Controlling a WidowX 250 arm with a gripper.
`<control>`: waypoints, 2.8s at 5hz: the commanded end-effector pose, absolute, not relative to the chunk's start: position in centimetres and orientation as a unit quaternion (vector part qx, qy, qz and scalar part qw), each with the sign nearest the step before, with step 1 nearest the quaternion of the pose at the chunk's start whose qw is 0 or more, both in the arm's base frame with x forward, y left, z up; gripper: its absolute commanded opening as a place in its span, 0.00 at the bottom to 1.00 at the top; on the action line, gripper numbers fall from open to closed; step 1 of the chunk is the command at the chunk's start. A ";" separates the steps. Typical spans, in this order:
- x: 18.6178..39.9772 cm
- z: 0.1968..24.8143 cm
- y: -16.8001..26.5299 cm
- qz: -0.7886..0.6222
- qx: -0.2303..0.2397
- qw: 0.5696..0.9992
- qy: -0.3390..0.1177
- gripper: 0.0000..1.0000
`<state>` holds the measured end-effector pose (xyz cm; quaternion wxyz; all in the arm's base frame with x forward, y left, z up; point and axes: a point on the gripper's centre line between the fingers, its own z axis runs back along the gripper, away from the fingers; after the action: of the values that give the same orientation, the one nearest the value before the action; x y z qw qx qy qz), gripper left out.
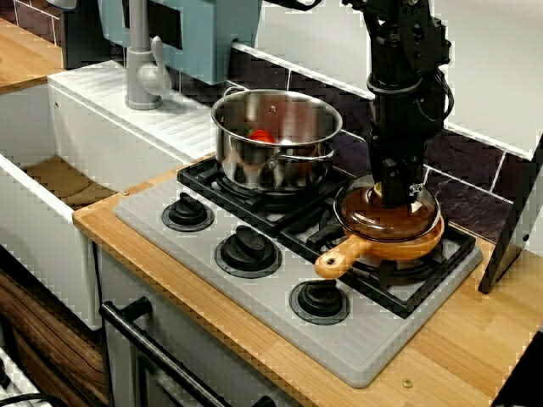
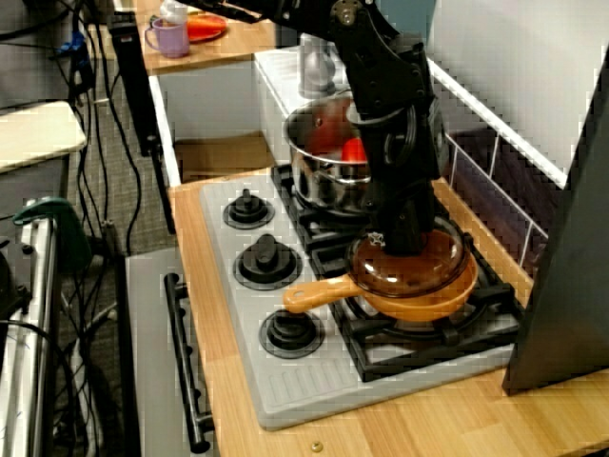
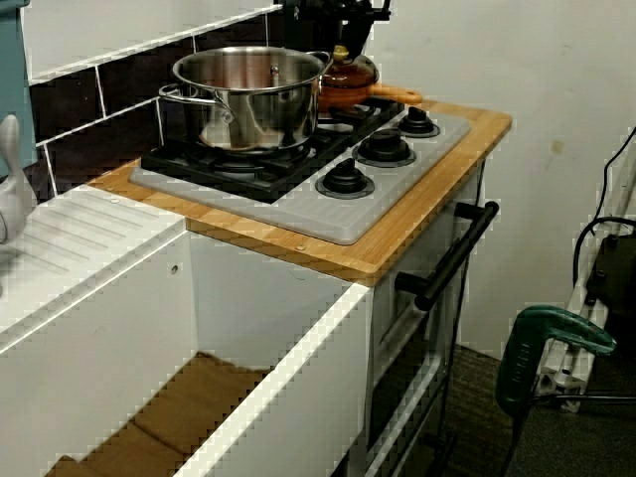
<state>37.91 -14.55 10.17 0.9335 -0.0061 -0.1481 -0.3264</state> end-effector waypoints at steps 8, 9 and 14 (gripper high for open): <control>39.1 13.6 -15.1 -0.316 -0.003 0.929 -0.192 0.00; 39.1 13.2 -15.0 -0.317 -0.001 0.929 -0.189 0.00; 38.8 12.6 -14.7 -0.325 0.003 0.928 -0.181 0.00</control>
<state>38.60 -15.03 10.72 0.9319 0.0037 -0.1569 -0.3271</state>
